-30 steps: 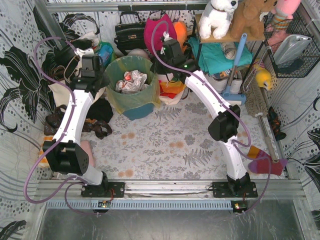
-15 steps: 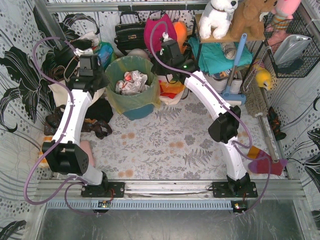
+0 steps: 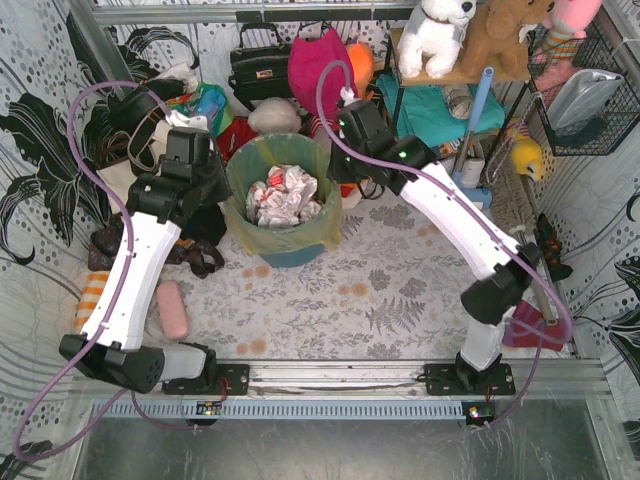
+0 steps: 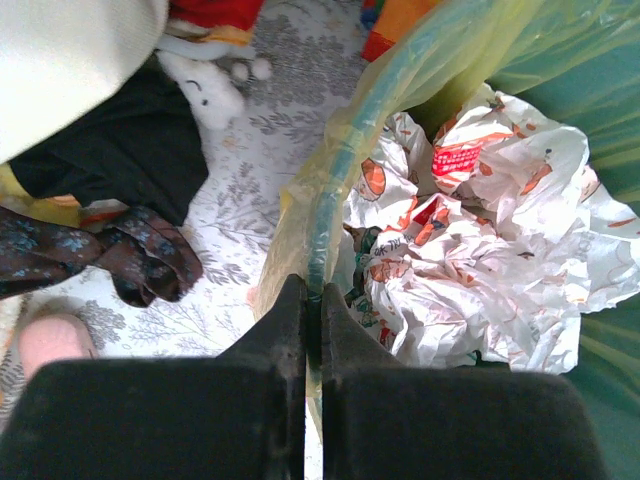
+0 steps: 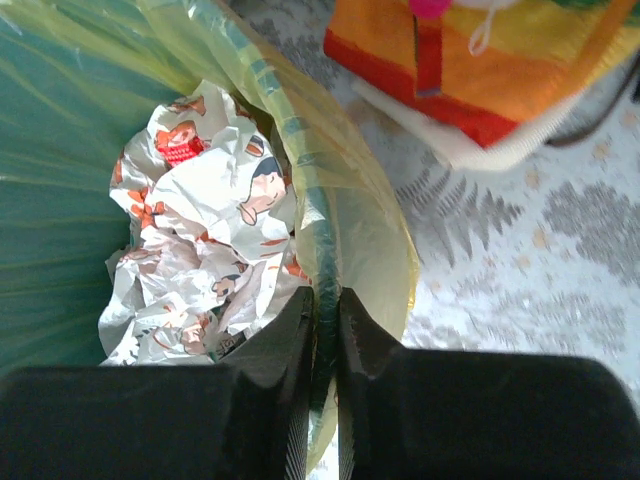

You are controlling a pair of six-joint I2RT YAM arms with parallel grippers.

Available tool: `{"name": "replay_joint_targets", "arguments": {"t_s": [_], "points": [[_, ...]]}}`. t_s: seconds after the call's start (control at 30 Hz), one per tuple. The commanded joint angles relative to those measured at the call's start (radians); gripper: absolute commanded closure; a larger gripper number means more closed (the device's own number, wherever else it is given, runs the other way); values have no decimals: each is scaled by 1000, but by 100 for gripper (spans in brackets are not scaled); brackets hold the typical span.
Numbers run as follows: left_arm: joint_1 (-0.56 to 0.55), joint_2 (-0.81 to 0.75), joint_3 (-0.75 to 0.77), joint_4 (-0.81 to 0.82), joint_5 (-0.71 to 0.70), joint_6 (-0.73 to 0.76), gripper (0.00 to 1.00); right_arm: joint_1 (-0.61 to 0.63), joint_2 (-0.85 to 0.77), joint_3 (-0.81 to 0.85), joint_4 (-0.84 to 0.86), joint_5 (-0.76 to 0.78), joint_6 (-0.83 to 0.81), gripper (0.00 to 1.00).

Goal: Tie the trash bag

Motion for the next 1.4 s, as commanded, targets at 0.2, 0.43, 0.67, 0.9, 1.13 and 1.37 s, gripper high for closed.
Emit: {"name": "replay_joint_targets", "arguments": {"t_s": [0.2,0.43,0.67,0.9,1.13,1.37], "points": [[-312,-108,-11,2,121,-144,100,88,-437,-385,-6,-20,124,100],[-521,-65,7,-33,80,-228,100,88,-588,-524,-118,9,189,100],[-604,-36,24,-124,84,-253,100,87,-654,-581,-183,-1,235,100],[-621,-49,-13,-127,89,-270,100,88,-668,-623,-200,-19,248,100],[-620,-41,-25,-122,38,-259,74,88,-695,-650,-168,60,268,73],[-618,-64,60,-146,-50,-247,36,88,-724,-588,-139,164,267,49]]}}
